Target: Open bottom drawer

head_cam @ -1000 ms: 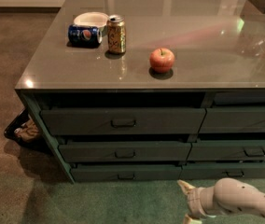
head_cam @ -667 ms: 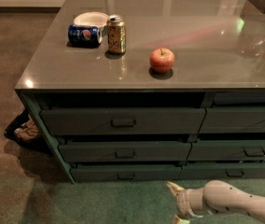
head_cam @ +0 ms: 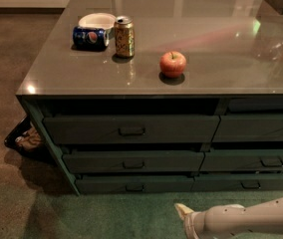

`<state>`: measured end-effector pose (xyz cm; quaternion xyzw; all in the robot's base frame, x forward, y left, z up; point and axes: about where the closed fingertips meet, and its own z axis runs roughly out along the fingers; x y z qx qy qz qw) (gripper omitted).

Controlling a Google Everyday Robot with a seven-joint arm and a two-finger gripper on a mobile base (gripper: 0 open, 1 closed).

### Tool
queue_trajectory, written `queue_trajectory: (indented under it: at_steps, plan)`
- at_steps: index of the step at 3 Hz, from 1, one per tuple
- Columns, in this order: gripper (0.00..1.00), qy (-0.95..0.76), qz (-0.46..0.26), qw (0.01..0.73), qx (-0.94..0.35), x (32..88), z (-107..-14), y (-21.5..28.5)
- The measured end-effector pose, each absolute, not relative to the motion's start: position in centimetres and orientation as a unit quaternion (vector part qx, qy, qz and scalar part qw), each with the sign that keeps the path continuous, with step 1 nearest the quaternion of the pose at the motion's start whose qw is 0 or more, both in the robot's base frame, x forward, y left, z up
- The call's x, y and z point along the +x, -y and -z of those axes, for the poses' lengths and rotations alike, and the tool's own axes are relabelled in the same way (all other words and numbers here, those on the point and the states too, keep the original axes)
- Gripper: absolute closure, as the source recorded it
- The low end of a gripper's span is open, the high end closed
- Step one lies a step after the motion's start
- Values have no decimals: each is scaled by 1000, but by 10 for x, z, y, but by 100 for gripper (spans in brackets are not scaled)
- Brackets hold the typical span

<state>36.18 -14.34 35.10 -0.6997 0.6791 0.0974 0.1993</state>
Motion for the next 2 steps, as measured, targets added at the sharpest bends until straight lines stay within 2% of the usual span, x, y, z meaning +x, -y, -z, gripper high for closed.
queue_trajectory:
  at_steps: [2]
  plan:
    - [0,-687,-100,185,-695,348,-334,148]
